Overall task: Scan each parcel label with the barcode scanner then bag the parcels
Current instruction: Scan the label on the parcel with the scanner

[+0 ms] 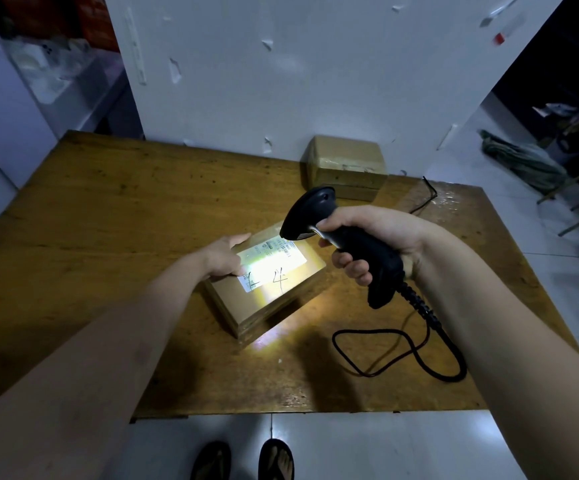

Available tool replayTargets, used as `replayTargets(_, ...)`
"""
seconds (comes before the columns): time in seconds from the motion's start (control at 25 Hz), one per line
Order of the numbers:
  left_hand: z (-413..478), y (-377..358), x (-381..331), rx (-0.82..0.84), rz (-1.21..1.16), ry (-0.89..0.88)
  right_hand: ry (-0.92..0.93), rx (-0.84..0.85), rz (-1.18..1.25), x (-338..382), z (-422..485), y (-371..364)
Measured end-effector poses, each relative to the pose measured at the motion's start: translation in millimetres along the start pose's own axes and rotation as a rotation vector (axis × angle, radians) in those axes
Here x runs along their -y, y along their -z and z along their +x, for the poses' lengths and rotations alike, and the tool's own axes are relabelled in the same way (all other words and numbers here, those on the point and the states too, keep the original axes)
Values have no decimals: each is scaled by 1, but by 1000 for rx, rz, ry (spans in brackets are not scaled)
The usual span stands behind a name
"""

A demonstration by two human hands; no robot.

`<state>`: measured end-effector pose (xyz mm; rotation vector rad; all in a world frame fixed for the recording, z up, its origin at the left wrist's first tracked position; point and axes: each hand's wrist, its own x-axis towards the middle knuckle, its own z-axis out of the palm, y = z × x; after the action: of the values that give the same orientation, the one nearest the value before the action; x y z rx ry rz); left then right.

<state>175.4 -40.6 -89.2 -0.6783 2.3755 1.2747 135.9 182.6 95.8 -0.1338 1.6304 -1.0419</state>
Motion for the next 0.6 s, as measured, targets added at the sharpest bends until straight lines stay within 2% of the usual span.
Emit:
replayTargets(0.48,-3,0,2,20,-6,19,32,-4,-4,5,0,-5)
replayTargets(0.6,-9,2,-2,15,87,56,42,-44,54,3,0,-11)
